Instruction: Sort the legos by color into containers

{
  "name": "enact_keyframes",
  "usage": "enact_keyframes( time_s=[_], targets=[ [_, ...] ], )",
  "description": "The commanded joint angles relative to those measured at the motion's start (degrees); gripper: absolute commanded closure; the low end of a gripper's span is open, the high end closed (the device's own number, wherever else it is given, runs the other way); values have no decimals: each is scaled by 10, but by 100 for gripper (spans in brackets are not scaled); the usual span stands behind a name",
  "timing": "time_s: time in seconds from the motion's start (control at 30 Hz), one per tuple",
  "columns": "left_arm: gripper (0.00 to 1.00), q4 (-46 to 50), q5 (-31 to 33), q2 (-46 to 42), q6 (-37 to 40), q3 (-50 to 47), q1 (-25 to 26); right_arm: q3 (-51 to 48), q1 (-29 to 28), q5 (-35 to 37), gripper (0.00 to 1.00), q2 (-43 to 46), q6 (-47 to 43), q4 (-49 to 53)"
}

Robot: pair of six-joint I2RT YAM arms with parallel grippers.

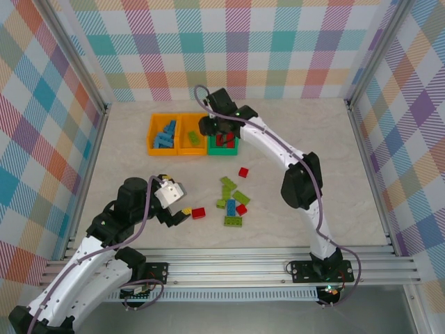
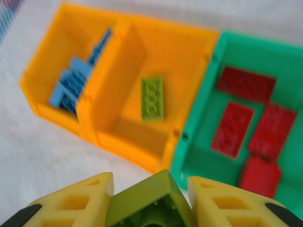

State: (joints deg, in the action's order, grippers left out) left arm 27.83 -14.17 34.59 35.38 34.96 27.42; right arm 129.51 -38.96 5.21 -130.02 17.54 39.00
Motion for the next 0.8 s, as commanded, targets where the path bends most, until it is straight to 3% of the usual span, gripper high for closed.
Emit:
enact_keyframes(
  time_s=[0.0, 0.13, 0.27, 0.53, 0.57, 0.63, 0.67, 0.77],
  targets=[
    [0, -16, 11, -9, -6, -7, -8, 74, 4, 7, 72, -73, -1, 19],
    [0, -16, 12, -10, -5, -7, -8, 214, 4, -7, 72, -163, -16, 78],
    [0, -15, 11, -12, -4, -7, -8, 473, 4, -35, 70, -308, -42, 177],
    [0, -16, 7, -10, -6, -9, -8, 507, 0, -48, 67, -337, -93, 156],
    [0, -15, 6, -8, -6, -8, -9, 511, 0, -42, 64, -341, -94, 155],
    [0, -13, 7, -6, -6, -7, -9, 512, 0, -31, 45, -343, -95, 156],
    [0, -13, 7, -7, -6, -7, -9, 512, 0, -29, 41, -342, -97, 157],
    [0, -16, 8, -6, -5, -10, -8, 512, 0, -27, 38, -329, -104, 163]
  ],
)
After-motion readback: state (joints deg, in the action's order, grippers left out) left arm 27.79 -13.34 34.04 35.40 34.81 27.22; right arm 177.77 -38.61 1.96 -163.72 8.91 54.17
